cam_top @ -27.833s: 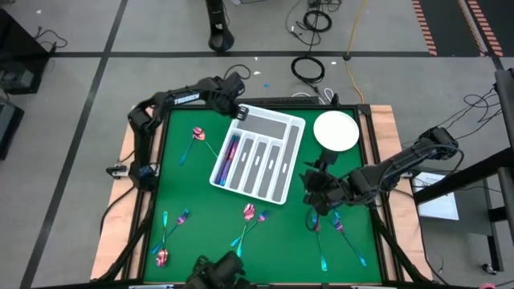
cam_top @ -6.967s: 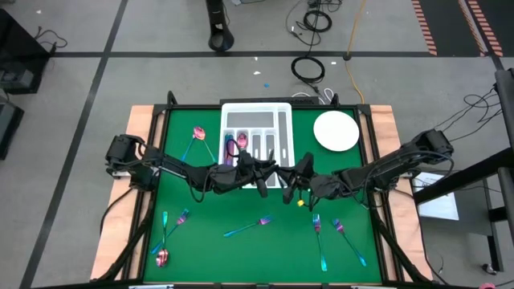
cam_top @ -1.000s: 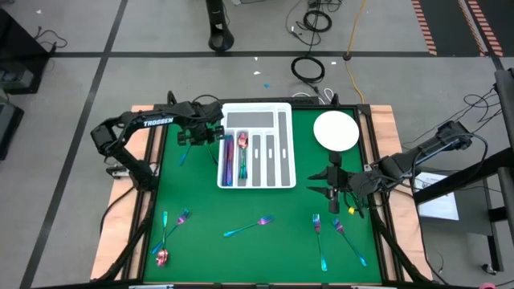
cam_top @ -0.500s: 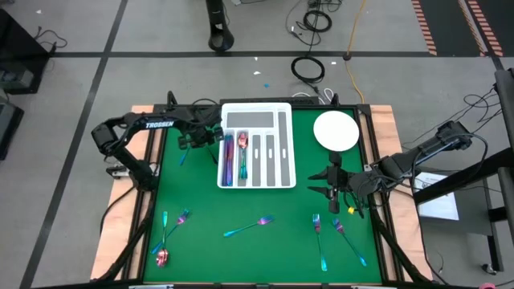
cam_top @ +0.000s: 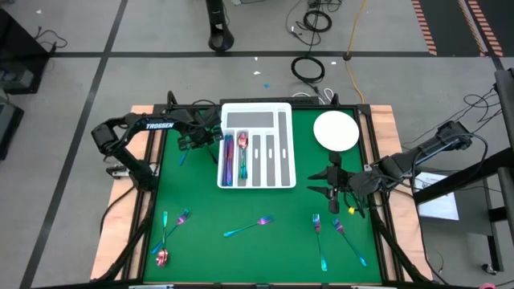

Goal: Sort silverware
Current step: Put the blue spoon into the silverware tray

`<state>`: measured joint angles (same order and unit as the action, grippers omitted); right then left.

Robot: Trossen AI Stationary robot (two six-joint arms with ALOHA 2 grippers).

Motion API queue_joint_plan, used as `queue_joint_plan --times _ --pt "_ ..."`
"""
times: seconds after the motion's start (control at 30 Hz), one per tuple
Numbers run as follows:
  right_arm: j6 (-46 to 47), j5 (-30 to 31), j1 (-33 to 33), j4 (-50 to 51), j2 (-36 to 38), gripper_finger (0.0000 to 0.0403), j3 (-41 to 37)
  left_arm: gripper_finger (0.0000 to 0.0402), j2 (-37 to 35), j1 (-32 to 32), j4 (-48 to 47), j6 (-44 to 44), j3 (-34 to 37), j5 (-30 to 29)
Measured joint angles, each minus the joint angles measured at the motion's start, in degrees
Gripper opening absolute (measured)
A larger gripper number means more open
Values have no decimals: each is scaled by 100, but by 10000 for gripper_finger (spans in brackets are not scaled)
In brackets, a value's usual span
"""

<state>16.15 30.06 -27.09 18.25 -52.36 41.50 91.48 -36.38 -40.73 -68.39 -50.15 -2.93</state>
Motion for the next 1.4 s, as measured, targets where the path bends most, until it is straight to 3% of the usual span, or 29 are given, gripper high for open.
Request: queue_joint_plan --times 0.63,1.1,1.4 --pt "-34 -13 0 -1 0 125 0 130 326 35 -49 290 -66 162" --pt "12 -17 0 3 0 125 0 17 326 40 -23 330 -93 262" --pt "10 -17 0 5 0 125 0 5 305 46 -4 486 -139 108"
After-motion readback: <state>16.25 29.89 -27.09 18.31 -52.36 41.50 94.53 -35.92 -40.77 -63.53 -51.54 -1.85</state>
